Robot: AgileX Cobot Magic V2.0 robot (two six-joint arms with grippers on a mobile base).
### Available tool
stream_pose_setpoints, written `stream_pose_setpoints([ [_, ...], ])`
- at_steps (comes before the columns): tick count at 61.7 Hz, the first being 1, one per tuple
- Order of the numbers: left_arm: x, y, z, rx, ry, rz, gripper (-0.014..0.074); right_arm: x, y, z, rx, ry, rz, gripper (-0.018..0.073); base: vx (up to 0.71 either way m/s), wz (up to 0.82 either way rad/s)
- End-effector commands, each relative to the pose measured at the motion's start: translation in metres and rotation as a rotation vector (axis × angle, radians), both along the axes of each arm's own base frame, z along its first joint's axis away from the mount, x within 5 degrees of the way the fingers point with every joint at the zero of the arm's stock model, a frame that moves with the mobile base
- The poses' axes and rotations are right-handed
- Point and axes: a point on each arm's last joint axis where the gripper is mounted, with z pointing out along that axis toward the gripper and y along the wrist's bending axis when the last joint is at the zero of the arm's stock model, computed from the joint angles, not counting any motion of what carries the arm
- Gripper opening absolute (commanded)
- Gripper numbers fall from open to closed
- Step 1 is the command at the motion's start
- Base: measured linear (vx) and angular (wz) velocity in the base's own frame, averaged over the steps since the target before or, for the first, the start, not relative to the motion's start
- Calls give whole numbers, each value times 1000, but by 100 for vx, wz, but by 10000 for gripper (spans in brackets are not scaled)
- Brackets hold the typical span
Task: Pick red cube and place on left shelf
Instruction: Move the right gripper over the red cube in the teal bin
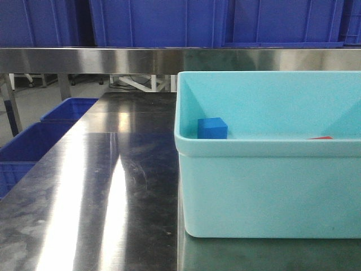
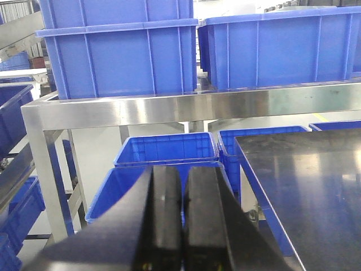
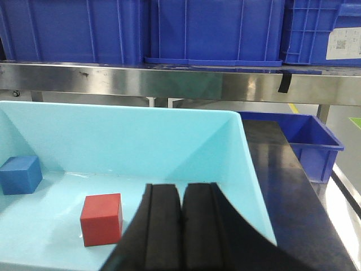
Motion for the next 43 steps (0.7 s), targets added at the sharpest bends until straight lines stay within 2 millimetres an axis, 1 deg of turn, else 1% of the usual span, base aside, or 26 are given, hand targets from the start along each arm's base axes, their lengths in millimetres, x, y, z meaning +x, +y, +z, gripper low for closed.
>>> stream_pose_setpoints([
  [1,1,1,0,-8,-52,5,106,-4,-1,17,2,-130,-6,54,0,0],
  [43,1,1,0,-8,-52,5,106,-4,-1,17,1,-131,-6,54,0,0],
])
